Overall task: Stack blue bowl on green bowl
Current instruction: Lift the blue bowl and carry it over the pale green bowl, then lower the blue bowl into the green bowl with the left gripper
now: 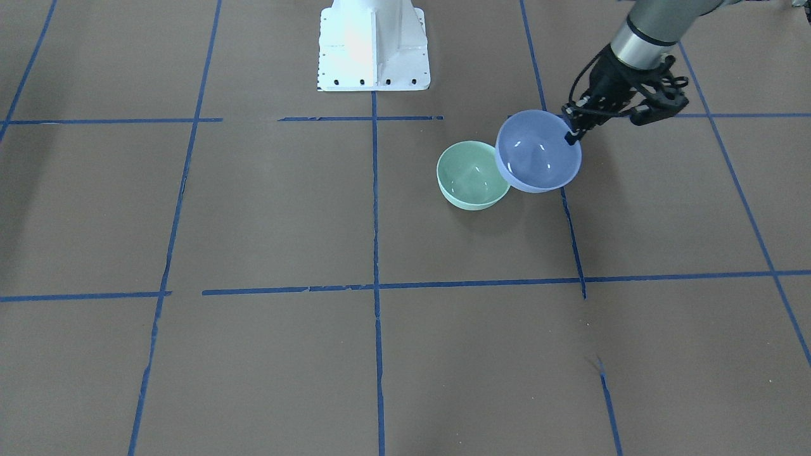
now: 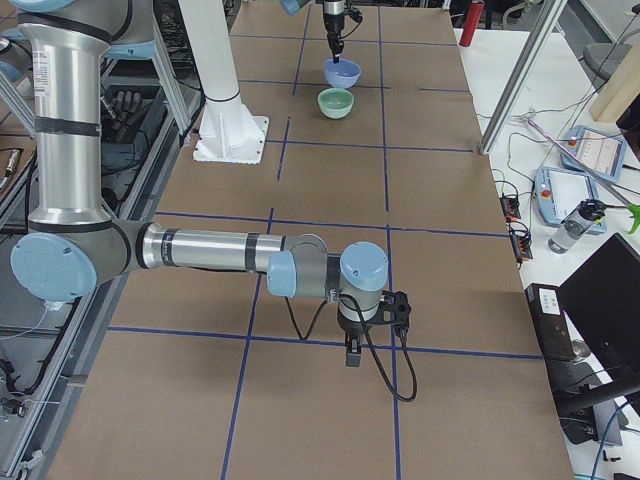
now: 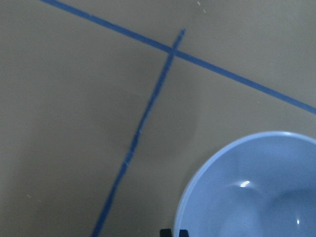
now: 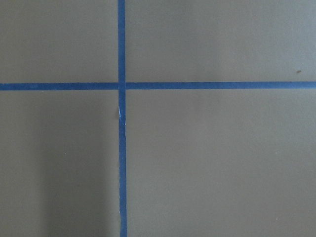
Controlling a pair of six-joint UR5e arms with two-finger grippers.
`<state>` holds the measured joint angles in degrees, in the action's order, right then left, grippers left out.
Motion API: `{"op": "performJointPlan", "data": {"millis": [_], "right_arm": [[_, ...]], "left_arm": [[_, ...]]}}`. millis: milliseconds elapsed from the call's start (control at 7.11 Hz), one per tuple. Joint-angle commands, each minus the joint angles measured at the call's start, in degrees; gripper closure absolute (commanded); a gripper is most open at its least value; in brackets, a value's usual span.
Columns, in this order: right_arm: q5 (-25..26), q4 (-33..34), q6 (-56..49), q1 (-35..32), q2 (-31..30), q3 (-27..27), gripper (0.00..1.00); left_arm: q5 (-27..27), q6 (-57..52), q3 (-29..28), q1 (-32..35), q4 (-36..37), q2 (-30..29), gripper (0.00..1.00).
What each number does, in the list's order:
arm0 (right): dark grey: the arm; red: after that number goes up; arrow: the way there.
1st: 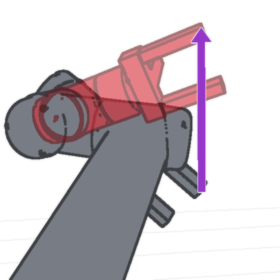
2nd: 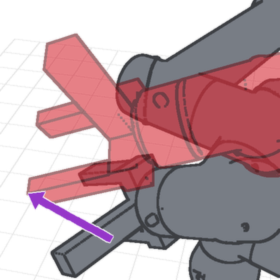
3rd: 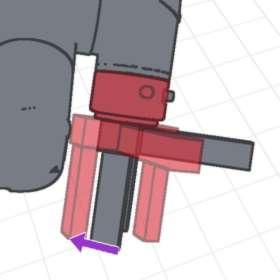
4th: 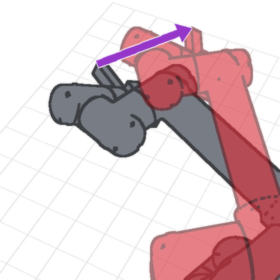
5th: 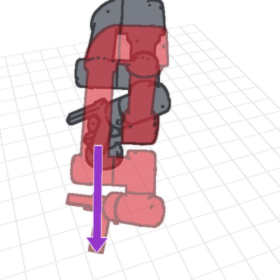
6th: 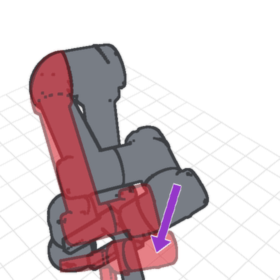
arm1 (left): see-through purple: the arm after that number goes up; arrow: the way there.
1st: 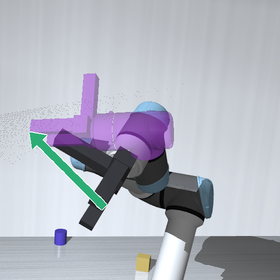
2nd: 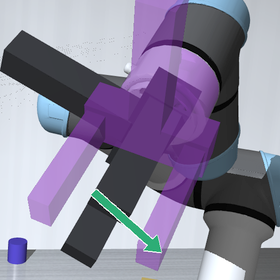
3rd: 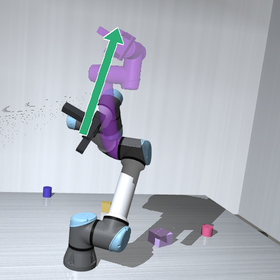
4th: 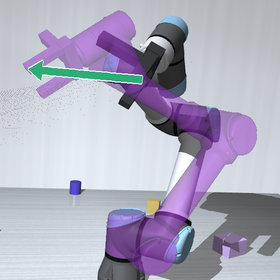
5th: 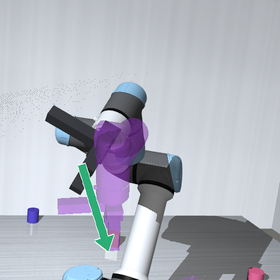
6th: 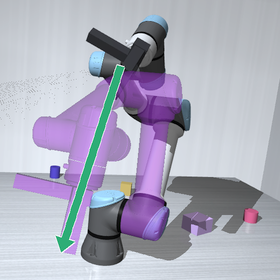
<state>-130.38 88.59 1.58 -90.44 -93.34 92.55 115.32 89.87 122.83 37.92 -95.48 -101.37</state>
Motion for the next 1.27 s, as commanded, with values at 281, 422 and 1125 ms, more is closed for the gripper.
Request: {"op": "performJointPlan", "data": {"millis": [281,422,1125], "right_arm": [[-0.04,0.0,0.0,0.0,0.0,0.0,0.0],[0.04,0.09,0.0,0.0,0.0,0.0,0.0],[0.04,0.0,0.0,0.0,0.0,0.0,0.0]], "left_arm": [[-5.37,6.55,-6.53,-6.28,-0.23,-4.0,1.0],[-5.37,6.63,-8.38,-6.28,-0.67,-4.36,1.0],[-5.54,6.11,-8.66,-6.2,-2.87,-3.58,0.0]]}}
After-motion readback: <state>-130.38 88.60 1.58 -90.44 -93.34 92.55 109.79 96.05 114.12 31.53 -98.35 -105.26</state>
